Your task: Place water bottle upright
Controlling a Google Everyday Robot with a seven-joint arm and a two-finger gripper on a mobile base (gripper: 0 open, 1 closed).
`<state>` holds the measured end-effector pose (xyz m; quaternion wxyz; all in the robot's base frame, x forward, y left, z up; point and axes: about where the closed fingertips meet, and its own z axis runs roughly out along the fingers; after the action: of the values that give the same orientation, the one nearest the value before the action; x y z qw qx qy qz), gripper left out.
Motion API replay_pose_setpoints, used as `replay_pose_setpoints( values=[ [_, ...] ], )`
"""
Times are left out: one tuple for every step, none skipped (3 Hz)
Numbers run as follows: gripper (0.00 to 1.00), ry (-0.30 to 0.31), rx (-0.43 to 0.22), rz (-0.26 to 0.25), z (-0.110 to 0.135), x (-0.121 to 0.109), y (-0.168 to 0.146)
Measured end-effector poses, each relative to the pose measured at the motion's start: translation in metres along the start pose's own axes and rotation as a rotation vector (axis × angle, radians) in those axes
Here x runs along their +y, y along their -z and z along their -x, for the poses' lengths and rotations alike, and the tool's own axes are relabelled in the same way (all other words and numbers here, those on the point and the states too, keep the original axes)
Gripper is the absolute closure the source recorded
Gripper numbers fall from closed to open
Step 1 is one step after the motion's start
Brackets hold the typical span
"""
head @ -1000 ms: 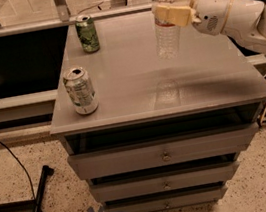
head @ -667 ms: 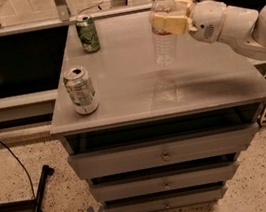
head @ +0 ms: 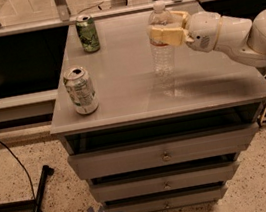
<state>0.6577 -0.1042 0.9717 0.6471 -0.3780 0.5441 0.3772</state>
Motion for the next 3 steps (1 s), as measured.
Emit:
replay_pose_setpoints(
  values=[
    [0.37,-0.016,0.011,-0.006,-0.0204,0.0008,0.0001],
    [0.13,-0.031,-0.011,-0.022,-0.0278,-0.0015,0.0027],
    [0.0,-0.03,-0.011,-0.017,-0.0271,-0.0001,0.0002]
  ],
)
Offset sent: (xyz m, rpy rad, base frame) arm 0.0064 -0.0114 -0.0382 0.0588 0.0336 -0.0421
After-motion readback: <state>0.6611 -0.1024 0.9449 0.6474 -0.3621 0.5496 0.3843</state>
